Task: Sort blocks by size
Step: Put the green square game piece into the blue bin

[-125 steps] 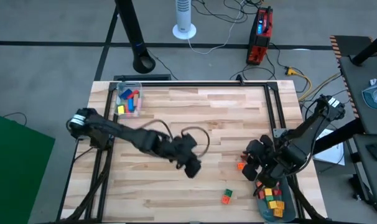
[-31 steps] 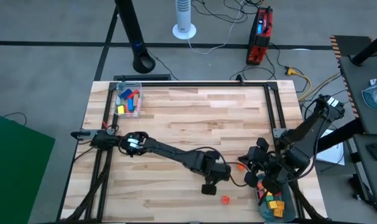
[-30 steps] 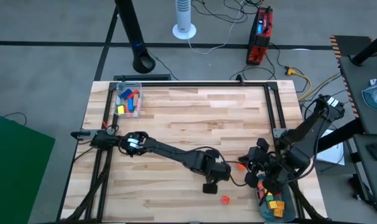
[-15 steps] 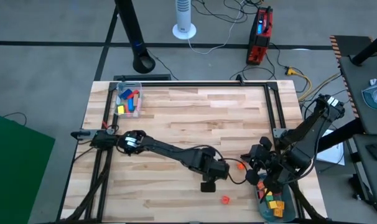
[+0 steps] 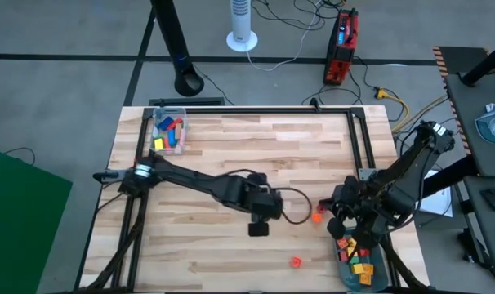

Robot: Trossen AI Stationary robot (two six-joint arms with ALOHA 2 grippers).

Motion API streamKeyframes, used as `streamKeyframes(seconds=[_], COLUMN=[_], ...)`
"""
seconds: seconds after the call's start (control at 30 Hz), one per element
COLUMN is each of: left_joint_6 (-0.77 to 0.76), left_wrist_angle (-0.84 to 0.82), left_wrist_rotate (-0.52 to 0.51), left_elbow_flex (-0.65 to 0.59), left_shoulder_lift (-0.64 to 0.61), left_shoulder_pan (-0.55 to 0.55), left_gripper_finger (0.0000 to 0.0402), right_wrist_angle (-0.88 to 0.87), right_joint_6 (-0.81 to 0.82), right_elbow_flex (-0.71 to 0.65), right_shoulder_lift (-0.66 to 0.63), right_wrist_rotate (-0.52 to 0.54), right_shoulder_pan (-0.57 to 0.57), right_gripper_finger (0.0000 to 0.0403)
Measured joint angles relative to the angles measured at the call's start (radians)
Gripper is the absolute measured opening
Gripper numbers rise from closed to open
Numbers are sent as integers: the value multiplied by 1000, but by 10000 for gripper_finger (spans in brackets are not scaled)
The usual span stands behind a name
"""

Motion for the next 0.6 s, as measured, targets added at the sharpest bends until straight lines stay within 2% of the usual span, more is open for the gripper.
streamKeyframes(seconds=[0.1,0.23,0.37,0.5,0.6], left_joint_6=[-33,-110,-161,-101,-162], left_wrist_angle=[87,282,657,970,999], left_wrist_rotate=[-1,-36,-42,-77,-153], left_elbow_flex=[-185,-477,-729,-842,-850], left_shoulder_lift=[-115,-303,-376,-379,-343], left_shoulder_pan=[2,10,17,17,29], left_gripper_finger=[150,150,150,150,150], right_wrist_angle=[-1,-1,-3,-5,-6], right_joint_6=[1,-2,-13,-13,-6], right_elbow_flex=[-7,-12,-16,-16,-16], right_shoulder_lift=[-10,-15,-16,-21,-24], right_wrist_rotate=[0,3,37,54,54], right_shoulder_pan=[0,0,-6,-15,-28], right_gripper_finger=[12,12,12,12,12])
